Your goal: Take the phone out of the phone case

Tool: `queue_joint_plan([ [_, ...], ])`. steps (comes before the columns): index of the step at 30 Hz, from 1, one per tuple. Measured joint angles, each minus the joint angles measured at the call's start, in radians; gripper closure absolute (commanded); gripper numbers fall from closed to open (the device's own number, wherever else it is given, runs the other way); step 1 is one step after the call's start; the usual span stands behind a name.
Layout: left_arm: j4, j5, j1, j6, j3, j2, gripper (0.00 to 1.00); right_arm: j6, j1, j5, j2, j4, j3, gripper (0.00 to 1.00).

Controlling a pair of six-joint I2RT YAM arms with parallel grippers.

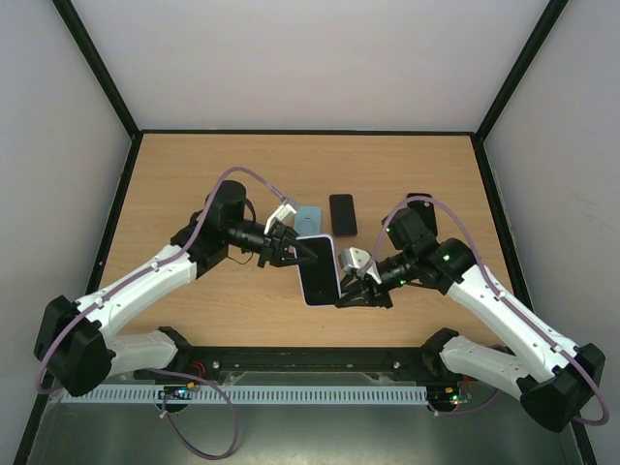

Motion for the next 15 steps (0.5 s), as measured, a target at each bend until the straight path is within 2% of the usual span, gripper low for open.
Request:
queue_joint_plan([
  [10,0.075,0.023,-0.033,-0.081,-0.017,0.047,0.98,-0.214,0.011,0.053,-0.002,-0.07,0.0,0.75],
  [15,0.071,0.024,-0.045,-0.088,-0.017,0.047,0.97,-0.293,0.017,0.058,0.009,-0.088,0.004,0.68],
])
